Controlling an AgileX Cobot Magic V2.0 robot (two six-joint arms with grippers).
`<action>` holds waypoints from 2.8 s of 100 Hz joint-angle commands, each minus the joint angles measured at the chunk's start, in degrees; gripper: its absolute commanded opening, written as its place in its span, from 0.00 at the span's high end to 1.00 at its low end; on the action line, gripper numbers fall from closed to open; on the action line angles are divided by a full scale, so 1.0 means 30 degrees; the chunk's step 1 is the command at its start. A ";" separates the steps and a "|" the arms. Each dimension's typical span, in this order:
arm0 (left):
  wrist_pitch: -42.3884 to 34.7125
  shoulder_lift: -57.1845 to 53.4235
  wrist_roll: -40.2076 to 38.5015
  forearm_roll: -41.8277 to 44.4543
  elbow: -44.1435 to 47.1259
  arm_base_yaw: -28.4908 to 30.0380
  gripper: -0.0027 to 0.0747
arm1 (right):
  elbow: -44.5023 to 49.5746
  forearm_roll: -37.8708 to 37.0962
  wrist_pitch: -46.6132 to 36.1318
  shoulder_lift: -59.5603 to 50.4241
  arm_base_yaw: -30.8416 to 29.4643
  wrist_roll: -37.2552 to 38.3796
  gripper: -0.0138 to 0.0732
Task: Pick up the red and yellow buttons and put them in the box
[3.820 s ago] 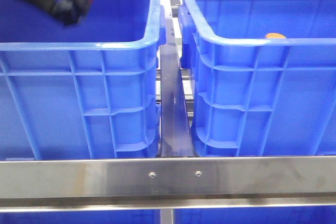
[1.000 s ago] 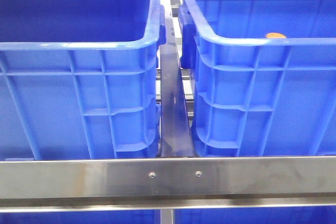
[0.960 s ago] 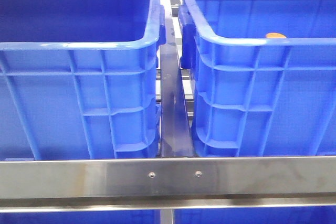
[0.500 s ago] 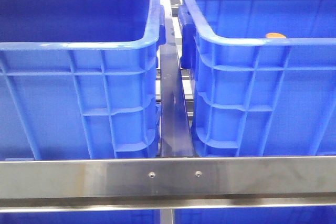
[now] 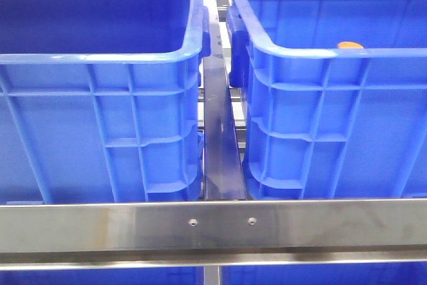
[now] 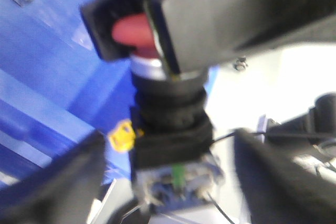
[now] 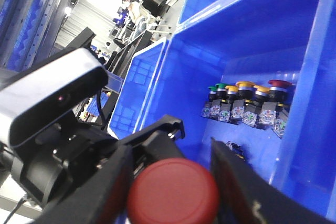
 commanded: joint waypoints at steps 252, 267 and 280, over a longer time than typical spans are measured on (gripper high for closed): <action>-0.0489 -0.0891 -0.0068 -0.1099 -0.0512 -0.0131 0.18 | -0.6273 0.2731 -0.8576 0.9732 -0.6839 -1.9723 0.40; -0.0489 -0.0891 -0.0068 -0.1099 -0.0512 -0.0131 0.18 | -0.6273 0.2731 -0.9539 0.9684 -0.6839 -1.9723 0.27; -0.0489 -0.0891 -0.0068 -0.1099 -0.0512 -0.0131 0.18 | -0.6273 0.2731 -1.0152 0.9570 -0.6839 -1.9723 0.27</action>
